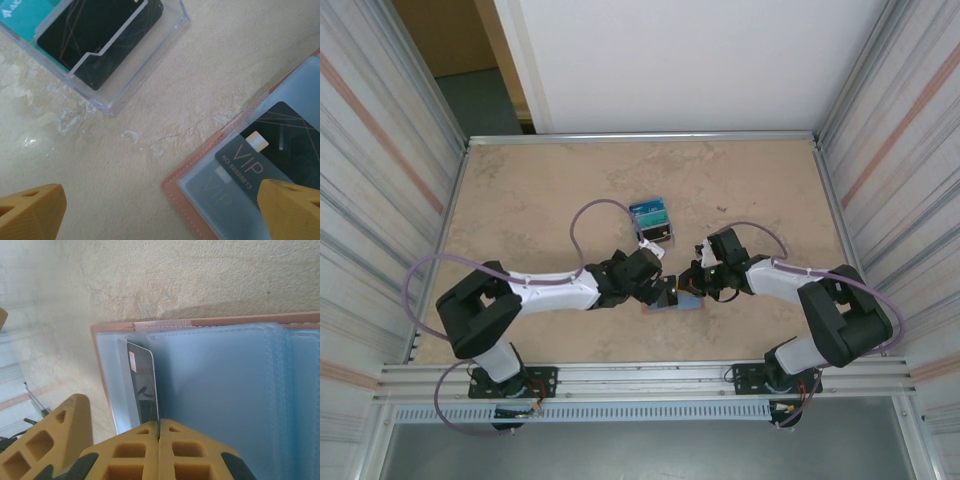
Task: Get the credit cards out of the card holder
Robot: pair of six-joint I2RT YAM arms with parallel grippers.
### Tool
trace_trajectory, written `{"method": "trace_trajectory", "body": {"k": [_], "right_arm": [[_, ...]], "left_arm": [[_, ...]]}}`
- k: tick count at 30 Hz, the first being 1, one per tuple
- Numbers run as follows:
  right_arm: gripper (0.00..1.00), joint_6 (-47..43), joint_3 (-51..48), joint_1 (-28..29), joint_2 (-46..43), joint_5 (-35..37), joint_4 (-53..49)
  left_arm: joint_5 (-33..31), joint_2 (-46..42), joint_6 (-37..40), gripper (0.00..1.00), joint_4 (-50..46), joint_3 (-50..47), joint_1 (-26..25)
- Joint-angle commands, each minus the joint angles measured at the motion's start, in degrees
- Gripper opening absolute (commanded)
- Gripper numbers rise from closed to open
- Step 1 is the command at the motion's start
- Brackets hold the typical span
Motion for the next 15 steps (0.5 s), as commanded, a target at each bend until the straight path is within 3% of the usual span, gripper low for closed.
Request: {"method": "trace_trajectory", "body": {"k": [1,15], "right_arm": [[0.0,-1.43,1.15,-0.5,-1.32,0.52,-1.57],[0.0,-1.38,-0.63,-2.53,-4.69,-0.17,-2.26]], "left_arm": [[1.29,2.65,1.19,0.99,0.83,1.4,-0.52],[0.99,5.54,1.2,0.99,-0.27,1.41,-0.49]]}}
